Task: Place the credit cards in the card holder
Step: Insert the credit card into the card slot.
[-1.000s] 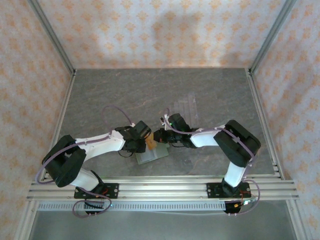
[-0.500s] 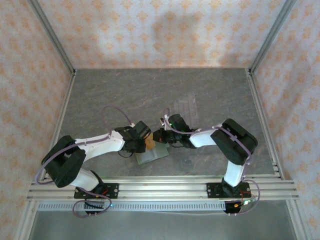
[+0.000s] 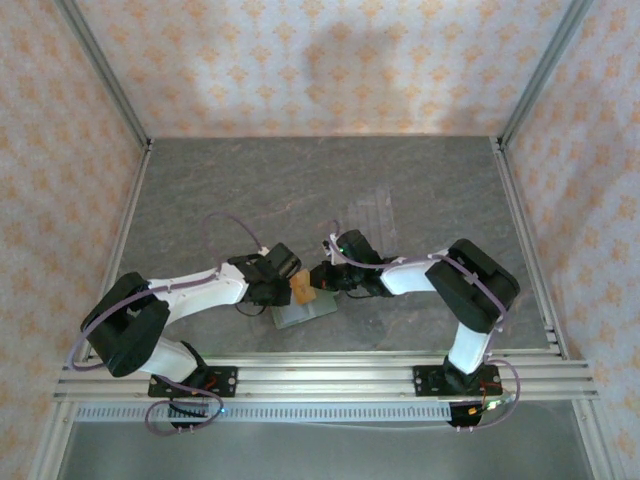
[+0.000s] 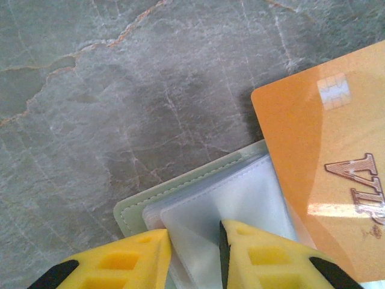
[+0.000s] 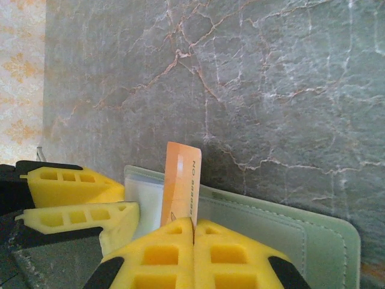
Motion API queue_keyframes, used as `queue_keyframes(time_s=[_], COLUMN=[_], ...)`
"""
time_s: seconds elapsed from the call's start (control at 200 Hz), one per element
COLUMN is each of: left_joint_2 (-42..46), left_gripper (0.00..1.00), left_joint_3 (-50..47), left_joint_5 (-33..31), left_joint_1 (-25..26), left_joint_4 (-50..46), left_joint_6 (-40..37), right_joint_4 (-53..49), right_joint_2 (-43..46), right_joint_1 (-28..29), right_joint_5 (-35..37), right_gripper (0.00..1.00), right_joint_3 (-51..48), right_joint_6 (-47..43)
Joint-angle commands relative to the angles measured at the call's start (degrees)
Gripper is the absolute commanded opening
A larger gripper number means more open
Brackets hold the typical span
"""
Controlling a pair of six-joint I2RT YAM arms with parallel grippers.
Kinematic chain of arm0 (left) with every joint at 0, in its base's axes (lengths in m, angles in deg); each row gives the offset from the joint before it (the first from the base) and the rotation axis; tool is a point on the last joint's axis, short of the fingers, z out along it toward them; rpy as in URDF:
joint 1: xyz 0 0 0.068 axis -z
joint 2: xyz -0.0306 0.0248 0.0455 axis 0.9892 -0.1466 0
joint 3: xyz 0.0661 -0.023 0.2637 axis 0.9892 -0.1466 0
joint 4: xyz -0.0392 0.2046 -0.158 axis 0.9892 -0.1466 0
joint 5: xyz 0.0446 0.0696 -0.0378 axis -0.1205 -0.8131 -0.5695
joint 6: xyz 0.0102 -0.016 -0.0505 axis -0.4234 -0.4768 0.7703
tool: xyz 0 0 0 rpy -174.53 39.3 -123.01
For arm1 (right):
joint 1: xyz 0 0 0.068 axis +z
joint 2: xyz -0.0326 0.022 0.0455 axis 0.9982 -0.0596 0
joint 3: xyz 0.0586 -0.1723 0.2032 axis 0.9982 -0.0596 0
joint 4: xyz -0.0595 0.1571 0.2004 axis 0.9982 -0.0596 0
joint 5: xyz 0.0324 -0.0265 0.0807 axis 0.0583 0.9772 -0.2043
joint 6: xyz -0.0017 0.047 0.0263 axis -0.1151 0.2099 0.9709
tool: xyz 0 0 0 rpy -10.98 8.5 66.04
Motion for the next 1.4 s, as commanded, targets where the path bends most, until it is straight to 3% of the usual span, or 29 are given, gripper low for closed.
queue_keyframes(time_s=[0.0,0.946,1.396], left_joint_2=[-3.6,-5.1,-5.5], left_gripper=[0.28,0.28,0.28], left_joint_3=[-4.2,-4.4,-4.8], left_joint_5=[-2.1,-1.7,-1.7], left_joint_1=[-0.1,-0.1,0.0], left_joint_4=[-3.3,-1.6,-0.8], left_joint_6=[0.9,0.5,0.6], right_joint_4=[-4.0,-5.2,-7.3], right_joint_2=[1.8,4.4,0.2], right_joint_1=[0.0,3.9,4.5], right_joint_5=[1.8,1.2,-1.0], right_gripper=[0.00,0.00,0.00], right_joint_3=[-2.2,-7.4,-1.0], right_joint_6=[-1.3,1.7,-1.1])
